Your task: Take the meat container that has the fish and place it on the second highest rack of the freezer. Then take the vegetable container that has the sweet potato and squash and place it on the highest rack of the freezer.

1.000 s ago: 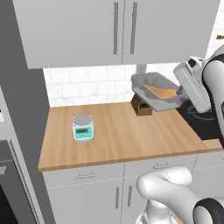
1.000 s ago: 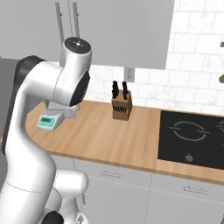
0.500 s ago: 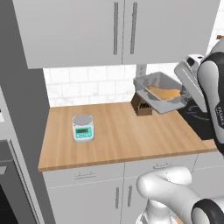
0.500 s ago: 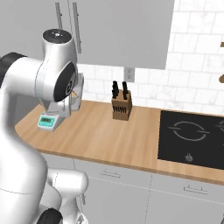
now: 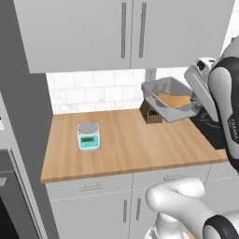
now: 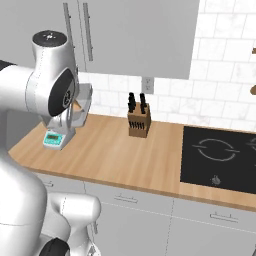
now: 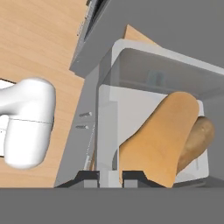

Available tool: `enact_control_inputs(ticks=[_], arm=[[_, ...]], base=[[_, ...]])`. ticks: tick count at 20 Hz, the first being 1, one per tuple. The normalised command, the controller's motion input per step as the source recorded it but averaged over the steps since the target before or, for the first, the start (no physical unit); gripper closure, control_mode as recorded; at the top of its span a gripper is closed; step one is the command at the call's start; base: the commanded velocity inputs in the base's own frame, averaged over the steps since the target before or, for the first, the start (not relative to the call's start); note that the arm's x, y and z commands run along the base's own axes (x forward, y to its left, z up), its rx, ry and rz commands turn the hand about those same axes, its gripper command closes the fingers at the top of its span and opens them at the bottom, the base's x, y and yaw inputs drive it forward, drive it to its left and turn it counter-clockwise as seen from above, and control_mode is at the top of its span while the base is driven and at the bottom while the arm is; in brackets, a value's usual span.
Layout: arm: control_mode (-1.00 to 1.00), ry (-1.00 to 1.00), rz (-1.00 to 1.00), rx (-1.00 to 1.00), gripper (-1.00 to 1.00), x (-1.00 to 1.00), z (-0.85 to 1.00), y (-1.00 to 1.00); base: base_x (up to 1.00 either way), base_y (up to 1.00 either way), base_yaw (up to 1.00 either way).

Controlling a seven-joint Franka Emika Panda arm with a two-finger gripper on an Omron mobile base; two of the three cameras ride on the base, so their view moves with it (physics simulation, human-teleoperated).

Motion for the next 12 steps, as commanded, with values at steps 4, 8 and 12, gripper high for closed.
enact_control_inputs(ticks=[4, 8, 12], arm=[[-1.00, 0.00, 0.00, 0.00, 1.00, 0.00, 0.00, 0.00], [-1.00, 0.00, 0.00, 0.00, 1.00, 0.00, 0.00, 0.00], [-1.00, 0.00, 0.00, 0.00, 1.00, 0.00, 0.00, 0.00]], base=[[0.00, 0.00, 0.00], [0.00, 0.00, 0.00], [0.00, 0.00, 0.00]])
